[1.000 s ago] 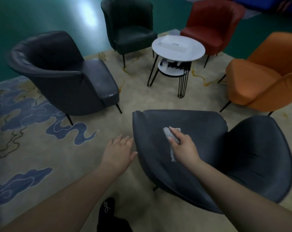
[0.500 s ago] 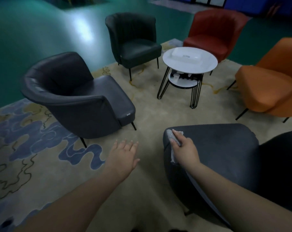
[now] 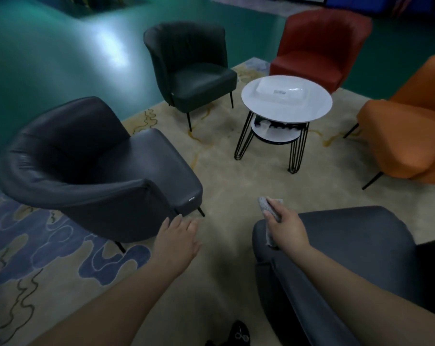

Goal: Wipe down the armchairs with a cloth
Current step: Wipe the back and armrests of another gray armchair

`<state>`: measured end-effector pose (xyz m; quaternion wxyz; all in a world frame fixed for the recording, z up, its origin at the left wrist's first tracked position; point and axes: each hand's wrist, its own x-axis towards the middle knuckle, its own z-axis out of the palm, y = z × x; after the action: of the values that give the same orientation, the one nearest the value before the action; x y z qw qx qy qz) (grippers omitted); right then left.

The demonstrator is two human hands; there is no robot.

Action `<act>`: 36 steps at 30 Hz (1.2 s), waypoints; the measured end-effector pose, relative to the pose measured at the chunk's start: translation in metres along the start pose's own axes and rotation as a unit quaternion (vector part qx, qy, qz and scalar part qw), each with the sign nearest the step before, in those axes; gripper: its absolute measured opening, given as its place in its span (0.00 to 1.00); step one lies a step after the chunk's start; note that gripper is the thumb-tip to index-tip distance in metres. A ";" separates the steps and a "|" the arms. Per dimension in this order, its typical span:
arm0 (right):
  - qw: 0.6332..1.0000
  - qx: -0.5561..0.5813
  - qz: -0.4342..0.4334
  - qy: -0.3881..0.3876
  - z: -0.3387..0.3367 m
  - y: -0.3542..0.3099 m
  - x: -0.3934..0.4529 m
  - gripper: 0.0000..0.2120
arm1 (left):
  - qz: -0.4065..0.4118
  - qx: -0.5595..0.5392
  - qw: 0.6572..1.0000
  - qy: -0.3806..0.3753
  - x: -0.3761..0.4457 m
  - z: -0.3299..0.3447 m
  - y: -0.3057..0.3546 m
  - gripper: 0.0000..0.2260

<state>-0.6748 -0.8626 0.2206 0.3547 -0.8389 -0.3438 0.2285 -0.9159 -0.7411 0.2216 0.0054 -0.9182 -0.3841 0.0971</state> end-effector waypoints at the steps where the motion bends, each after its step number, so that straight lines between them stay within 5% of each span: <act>1: 1.000 -0.001 0.000 -0.005 0.002 -0.002 0.012 0.20 | -0.007 -0.008 1.000 -0.001 0.012 0.000 -0.005 0.29; 8: 1.000 0.010 0.022 -0.017 0.014 -0.009 0.091 0.21 | -0.004 -0.036 0.999 -0.004 0.095 -0.005 -0.024 0.28; 26: 0.982 0.039 0.145 0.110 0.015 -0.044 0.319 0.22 | 0.172 0.010 0.985 -0.015 0.415 -0.048 -0.083 0.28; 36: 0.976 0.043 0.160 0.141 -0.037 -0.019 0.449 0.22 | 0.185 -0.006 0.983 -0.012 0.582 -0.081 -0.036 0.28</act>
<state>-0.3640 -0.5374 0.1959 0.3943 -0.8908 -0.1411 0.1764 -0.5272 -0.2996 0.2033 -0.0224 -0.9723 -0.2078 0.1050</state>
